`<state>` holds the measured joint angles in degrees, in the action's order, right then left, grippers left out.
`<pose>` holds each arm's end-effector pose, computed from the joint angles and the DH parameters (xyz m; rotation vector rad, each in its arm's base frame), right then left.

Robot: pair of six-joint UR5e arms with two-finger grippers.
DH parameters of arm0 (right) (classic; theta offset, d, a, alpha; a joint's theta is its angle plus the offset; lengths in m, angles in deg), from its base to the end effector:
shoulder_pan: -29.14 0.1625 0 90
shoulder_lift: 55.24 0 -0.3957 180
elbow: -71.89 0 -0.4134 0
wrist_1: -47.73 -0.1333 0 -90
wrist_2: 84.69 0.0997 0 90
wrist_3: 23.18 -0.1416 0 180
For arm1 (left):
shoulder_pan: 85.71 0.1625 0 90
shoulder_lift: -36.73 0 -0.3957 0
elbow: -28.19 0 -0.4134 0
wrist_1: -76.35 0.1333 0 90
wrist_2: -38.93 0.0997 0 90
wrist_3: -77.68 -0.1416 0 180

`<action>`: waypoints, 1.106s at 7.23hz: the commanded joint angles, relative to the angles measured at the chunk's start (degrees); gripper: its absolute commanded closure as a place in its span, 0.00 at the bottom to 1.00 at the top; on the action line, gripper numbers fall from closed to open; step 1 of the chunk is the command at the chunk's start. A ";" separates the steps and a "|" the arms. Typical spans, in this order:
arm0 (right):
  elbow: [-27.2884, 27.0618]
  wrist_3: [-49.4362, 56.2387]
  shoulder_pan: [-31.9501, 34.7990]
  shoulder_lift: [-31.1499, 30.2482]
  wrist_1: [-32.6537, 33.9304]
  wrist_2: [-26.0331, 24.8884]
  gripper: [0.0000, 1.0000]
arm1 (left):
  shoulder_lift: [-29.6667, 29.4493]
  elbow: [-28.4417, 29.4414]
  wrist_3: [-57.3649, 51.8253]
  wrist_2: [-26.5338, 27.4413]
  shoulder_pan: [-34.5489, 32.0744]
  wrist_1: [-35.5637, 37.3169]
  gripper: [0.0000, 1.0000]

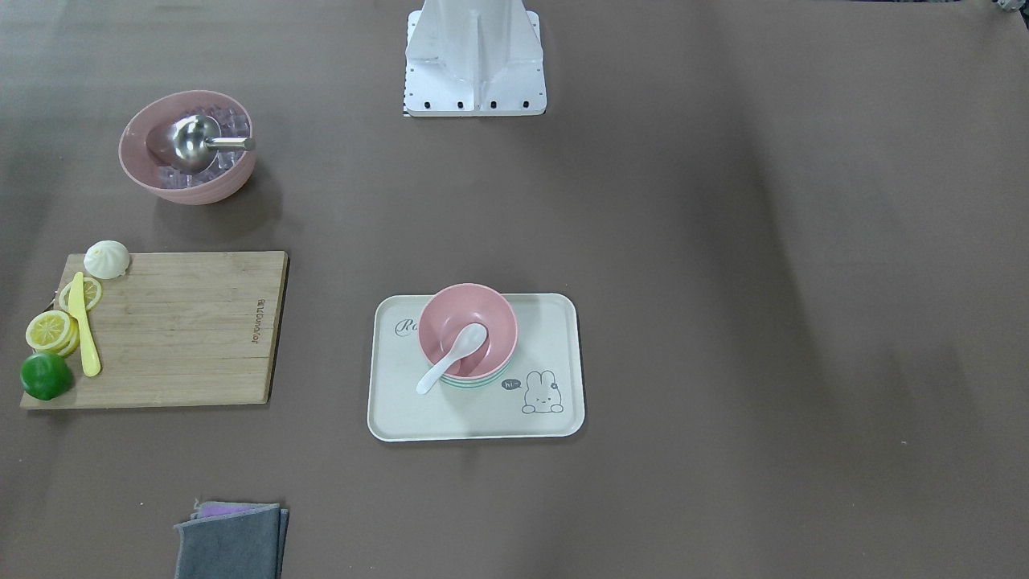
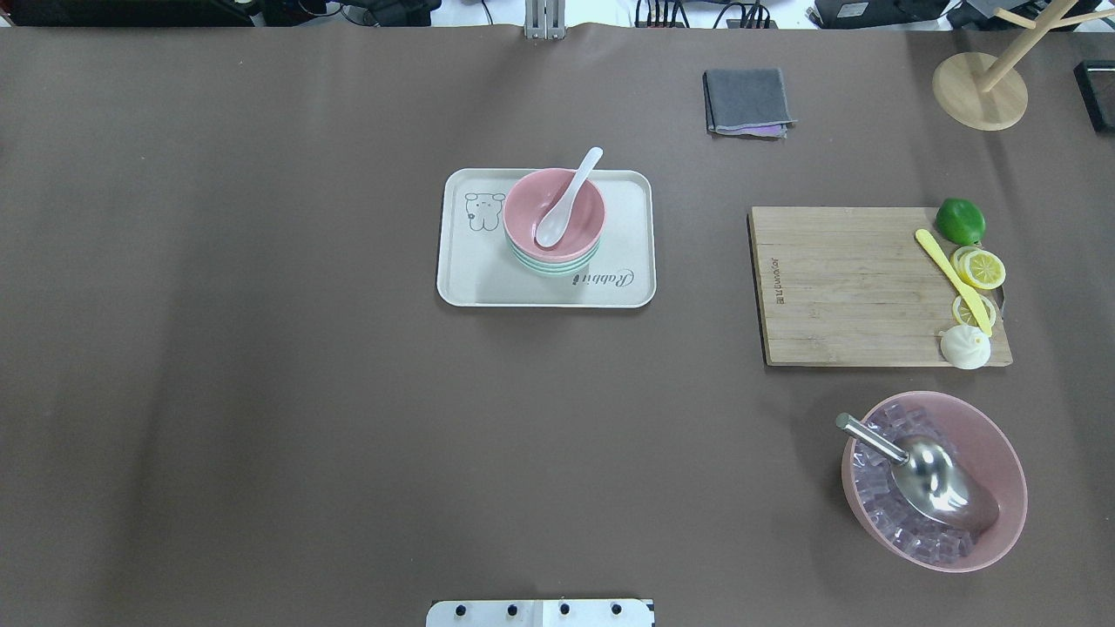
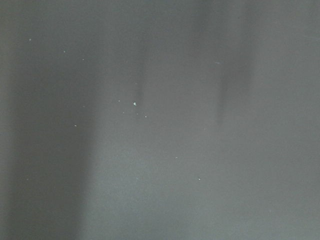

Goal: Stack pink bowl on green and place spoon

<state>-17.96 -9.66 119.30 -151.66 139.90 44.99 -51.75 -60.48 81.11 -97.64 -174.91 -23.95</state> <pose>0.0441 -0.4483 0.7259 -0.0631 -0.7045 -0.1706 -0.0233 -0.5142 0.6622 0.0927 0.8155 0.0095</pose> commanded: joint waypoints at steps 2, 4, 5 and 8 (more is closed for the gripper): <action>-0.50 -0.16 0.02 0.61 -0.32 -0.21 0.00 | 0.06 2.26 0.44 -0.72 0.00 -0.60 0.02; -0.59 -0.42 0.02 0.79 -0.32 0.05 0.00 | 0.15 2.36 0.35 -0.10 0.00 -0.69 0.02; -0.59 -0.25 0.02 0.87 -0.32 0.14 0.00 | 0.15 2.36 0.27 -0.10 0.00 -0.69 0.02; -0.50 -0.08 -0.07 0.79 -0.32 0.14 0.00 | 0.76 2.10 0.35 -0.10 0.00 -0.52 0.02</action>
<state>-18.47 -9.83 119.25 -150.80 139.58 45.12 -51.40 -58.18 81.46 -97.71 -174.92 -24.50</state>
